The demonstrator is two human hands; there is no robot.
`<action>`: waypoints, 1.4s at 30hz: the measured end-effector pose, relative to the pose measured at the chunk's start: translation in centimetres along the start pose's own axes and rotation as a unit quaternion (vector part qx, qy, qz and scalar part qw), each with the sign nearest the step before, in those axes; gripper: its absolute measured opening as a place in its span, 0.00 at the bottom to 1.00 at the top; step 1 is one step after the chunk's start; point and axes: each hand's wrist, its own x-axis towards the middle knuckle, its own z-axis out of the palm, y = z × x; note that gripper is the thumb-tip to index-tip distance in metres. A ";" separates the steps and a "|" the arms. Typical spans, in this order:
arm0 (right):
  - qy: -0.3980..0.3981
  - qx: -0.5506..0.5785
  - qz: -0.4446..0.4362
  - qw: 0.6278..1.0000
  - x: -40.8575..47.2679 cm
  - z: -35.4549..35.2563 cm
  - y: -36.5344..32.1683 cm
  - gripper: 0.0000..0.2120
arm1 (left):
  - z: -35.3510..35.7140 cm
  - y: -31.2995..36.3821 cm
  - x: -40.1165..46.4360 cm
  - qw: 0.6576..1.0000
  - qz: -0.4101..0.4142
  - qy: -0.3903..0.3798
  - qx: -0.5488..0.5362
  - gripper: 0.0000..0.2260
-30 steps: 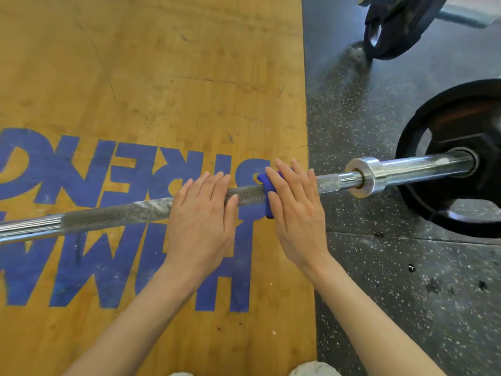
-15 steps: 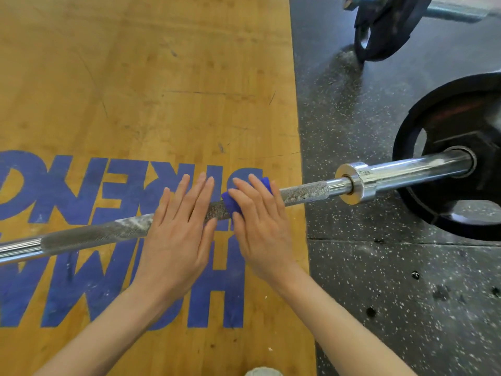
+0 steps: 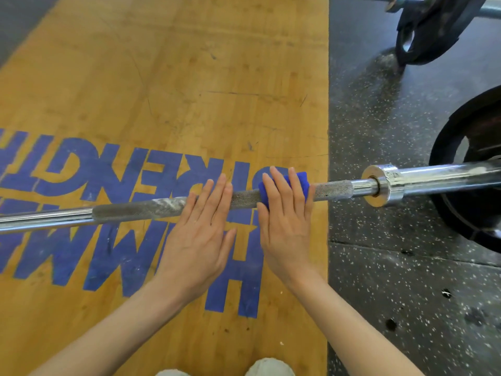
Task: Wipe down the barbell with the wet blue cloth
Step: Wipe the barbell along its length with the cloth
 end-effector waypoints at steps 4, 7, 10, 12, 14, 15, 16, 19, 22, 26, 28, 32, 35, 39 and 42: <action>-0.025 -0.002 -0.100 0.995 0.2 -0.8 2.2 0.21 | -0.2 -0.5 0.1 0.999 0.021 -0.011 0.033 0.30; -0.003 0.020 -0.035 0.999 0.1 -0.9 1.9 0.19 | 0.0 -1.2 0.1 0.998 0.043 -0.014 0.044 0.30; 0.036 0.080 0.042 0.995 0.4 0.2 -1.0 0.17 | 0.7 -1.1 0.0 0.999 0.035 0.003 0.025 0.32; 0.060 0.119 0.061 0.989 1.6 0.2 -1.2 0.17 | 1.3 -1.0 0.1 0.999 0.033 0.014 0.025 0.34; 0.067 0.099 0.055 0.991 2.1 0.0 -0.4 0.17 | 1.7 -0.9 0.3 0.999 0.031 0.022 0.030 0.35; 0.066 0.072 0.049 0.994 2.2 0.1 0.0 0.17 | 1.9 -1.0 0.4 0.999 0.030 0.026 0.033 0.36; 0.061 0.043 0.046 0.996 2.3 0.2 0.0 0.18 | 2.1 -1.0 0.5 0.998 0.030 0.028 0.037 0.36; 0.052 -0.007 0.061 0.997 2.2 1.2 -1.3 0.22 | 2.4 -1.2 0.9 0.998 0.029 0.038 0.039 0.37; 0.039 -0.002 0.014 0.999 2.2 2.0 -1.2 0.21 | 2.5 -1.6 1.6 0.998 0.026 0.044 0.042 0.36; 0.033 -0.027 -0.035 0.998 2.6 1.7 2.0 0.20 | 2.4 -2.1 2.7 0.998 0.030 0.049 0.022 0.35; 0.051 -0.001 0.022 0.998 3.3 2.6 0.7 0.20 | 2.4 -2.3 3.2 0.998 0.029 0.053 0.016 0.34; 0.046 -0.014 -0.023 0.999 4.0 3.6 0.4 0.19 | 2.7 -2.6 4.1 0.998 0.013 0.063 -0.005 0.32; 0.066 -0.025 0.007 0.998 4.2 2.8 2.7 0.20 | 2.8 -2.8 4.7 0.998 0.010 0.061 -0.005 0.32; 0.066 0.021 0.047 0.996 4.7 4.2 -0.9 0.19 | 3.2 -2.9 5.3 0.998 0.002 0.066 0.001 0.32; 0.037 -0.021 -0.037 0.998 4.8 3.5 1.7 0.20 | 3.2 -3.1 5.7 0.998 0.006 0.067 -0.003 0.32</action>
